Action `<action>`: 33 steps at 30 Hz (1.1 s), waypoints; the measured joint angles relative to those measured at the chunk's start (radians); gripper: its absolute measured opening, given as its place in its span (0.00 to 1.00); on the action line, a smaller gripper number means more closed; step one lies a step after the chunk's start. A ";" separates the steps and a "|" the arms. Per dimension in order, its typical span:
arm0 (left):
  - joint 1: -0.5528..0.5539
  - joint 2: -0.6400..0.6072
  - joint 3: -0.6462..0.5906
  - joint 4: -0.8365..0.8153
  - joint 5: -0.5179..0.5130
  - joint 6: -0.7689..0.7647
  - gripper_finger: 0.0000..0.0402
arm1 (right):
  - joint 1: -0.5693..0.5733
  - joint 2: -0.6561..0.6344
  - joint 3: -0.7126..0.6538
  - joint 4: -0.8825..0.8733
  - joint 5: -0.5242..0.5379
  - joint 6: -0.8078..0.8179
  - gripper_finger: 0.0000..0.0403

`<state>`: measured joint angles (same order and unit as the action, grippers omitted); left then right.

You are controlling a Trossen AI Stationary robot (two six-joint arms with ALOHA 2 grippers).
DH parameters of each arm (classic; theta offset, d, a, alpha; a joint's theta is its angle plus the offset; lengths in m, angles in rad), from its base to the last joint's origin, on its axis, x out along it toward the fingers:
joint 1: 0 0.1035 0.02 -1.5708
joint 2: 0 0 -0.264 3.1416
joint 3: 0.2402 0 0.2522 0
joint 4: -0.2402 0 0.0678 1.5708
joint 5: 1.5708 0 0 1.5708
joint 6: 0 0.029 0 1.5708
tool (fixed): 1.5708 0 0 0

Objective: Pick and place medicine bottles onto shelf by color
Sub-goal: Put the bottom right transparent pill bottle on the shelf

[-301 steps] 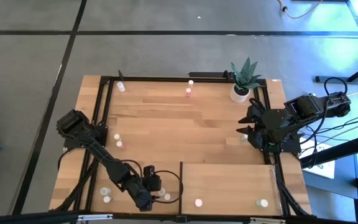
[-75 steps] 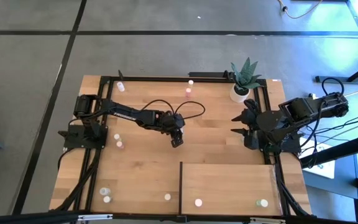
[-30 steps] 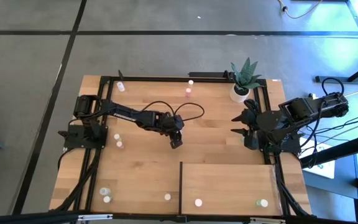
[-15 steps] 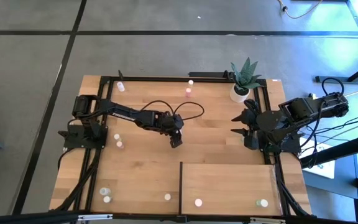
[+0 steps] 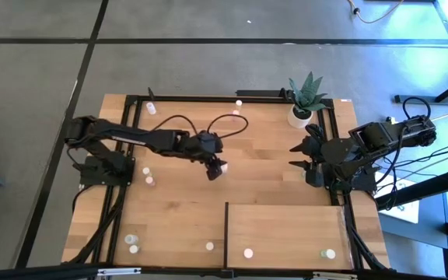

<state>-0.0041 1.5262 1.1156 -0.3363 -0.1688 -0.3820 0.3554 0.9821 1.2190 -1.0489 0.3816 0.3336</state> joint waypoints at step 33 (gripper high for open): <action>-0.181 -0.138 -0.001 -0.011 -0.135 -0.160 0.57 | -0.017 0.028 0.000 0.249 -0.012 -0.171 0.48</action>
<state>-0.1852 1.3884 1.1142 -0.3477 -0.3038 -0.5415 0.3388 1.0104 1.2190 -0.8001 0.3691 0.1622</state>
